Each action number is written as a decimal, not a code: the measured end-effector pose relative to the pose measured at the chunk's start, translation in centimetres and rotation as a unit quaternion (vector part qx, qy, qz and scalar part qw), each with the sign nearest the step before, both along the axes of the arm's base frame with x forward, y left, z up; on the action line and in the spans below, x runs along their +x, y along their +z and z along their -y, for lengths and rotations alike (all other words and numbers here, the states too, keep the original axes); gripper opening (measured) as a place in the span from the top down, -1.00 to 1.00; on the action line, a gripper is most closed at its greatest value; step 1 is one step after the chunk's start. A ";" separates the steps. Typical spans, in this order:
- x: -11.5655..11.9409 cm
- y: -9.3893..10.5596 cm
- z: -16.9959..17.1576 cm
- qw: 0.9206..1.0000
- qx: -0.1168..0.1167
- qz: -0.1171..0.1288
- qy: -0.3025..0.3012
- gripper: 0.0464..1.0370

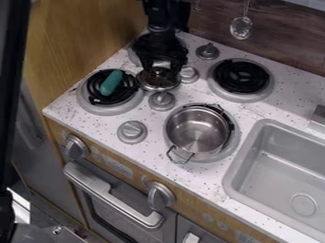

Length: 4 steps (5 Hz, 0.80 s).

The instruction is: Pick up the lid in the middle of the stove and close the top cauldron on the bottom right burner

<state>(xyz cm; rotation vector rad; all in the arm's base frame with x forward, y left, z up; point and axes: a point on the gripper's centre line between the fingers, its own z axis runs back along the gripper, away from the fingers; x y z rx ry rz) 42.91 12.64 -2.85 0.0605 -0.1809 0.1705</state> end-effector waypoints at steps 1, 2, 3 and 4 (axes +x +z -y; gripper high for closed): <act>1.0 -0.4 -0.8 1.000 0.003 0.000 0.011 -0.92; 1.6 -1.0 -1.3 1.000 0.006 -0.003 0.018 -0.92; 2.0 -1.9 -1.5 1.000 0.006 -0.009 0.024 -0.82; 2.3 -1.8 -1.7 1.000 0.008 -0.004 0.025 -0.25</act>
